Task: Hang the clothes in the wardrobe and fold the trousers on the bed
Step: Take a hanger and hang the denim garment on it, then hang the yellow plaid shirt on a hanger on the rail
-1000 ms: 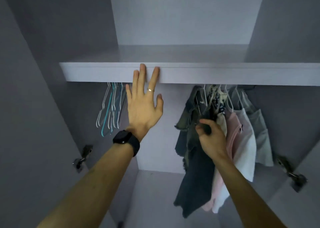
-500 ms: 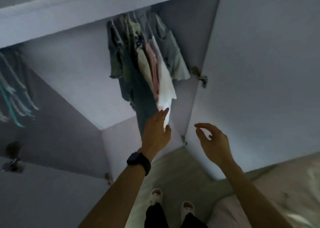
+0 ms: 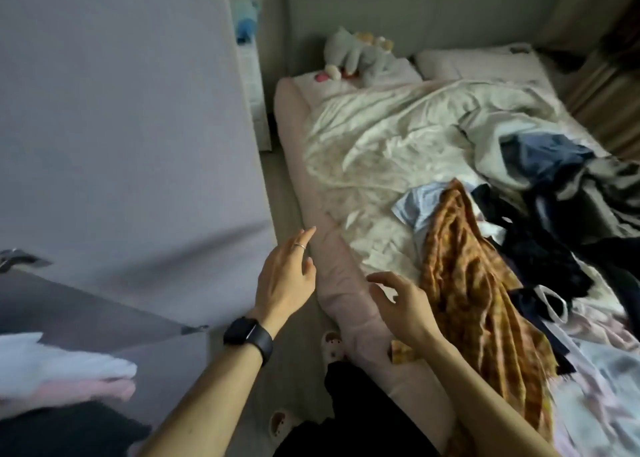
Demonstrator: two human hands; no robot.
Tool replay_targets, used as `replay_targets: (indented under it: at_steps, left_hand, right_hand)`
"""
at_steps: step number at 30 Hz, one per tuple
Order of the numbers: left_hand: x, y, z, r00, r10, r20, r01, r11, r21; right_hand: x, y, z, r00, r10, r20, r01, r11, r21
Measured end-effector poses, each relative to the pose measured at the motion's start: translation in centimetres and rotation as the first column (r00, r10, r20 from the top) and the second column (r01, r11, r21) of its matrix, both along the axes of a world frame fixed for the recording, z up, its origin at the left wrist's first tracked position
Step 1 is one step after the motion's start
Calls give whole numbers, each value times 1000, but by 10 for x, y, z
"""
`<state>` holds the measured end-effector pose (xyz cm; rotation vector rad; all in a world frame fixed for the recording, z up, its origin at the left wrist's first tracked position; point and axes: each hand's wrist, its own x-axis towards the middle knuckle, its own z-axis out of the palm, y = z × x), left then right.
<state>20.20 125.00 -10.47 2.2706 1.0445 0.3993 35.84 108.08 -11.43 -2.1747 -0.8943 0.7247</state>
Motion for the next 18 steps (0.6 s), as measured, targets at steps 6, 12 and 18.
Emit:
replay_targets:
  at_steps: [6,12,18]
  left_hand:
    - [118,-60,-28,900,-436,13,435,893,-115]
    - [192,-97,-53,800,-590,-105,578,806,-126]
    - [289,-99,-79,743,-615,-265,585,788,-190]
  right_hand:
    - [30,-117,7,901,-428,69,431,902,-24]
    - [73,-183,-13,804,-590,78,595,801,-66]
    - [187,-208,-47,747,-662,60,663,735,-143]
